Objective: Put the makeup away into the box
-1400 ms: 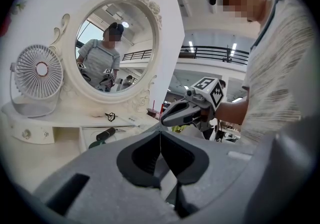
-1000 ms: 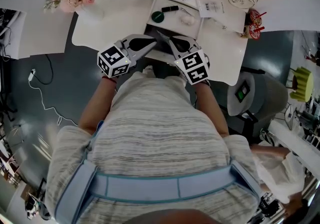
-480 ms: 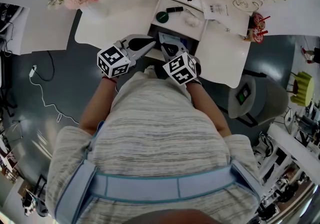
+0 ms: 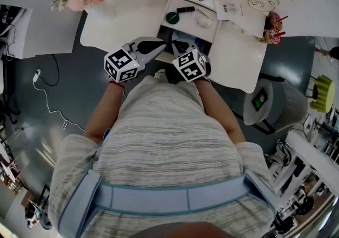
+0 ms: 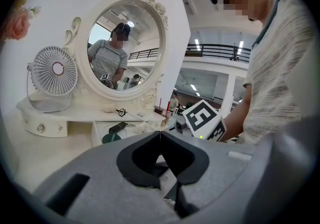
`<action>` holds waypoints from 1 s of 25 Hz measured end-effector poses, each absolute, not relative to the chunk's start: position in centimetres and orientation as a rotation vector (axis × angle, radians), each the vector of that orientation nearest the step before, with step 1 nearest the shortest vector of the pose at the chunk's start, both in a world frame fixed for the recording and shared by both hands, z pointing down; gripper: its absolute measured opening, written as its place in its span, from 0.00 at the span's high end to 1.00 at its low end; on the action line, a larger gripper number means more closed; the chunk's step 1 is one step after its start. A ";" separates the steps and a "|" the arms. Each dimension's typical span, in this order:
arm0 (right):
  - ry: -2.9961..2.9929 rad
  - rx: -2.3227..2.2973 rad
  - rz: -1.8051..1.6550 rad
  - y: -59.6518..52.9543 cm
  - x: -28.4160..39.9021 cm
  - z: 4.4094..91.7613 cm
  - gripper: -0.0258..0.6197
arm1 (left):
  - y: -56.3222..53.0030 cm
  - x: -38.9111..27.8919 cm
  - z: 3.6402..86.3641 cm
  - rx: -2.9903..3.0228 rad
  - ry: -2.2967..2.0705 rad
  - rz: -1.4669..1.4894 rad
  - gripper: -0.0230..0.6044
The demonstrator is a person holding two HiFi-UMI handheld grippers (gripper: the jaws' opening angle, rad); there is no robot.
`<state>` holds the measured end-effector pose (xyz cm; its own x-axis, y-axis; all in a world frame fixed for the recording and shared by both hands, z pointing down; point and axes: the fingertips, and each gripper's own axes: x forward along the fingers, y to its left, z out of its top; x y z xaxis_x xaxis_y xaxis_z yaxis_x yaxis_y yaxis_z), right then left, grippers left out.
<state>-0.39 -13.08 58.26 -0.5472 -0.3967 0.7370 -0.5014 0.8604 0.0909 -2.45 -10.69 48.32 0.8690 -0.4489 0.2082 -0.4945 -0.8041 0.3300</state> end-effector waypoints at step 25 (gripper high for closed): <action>-2.384 0.819 0.420 -13.9 3.0 53.1 0.74 | -11.2 -1.2 48.1 2.684 -0.684 0.183 0.94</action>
<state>2.97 -13.88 53.15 -0.6452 -0.4570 0.6122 -0.6386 0.7625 -0.1038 -1.24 -11.23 48.11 0.8742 -0.4369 0.2118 -0.4843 -0.8164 0.3146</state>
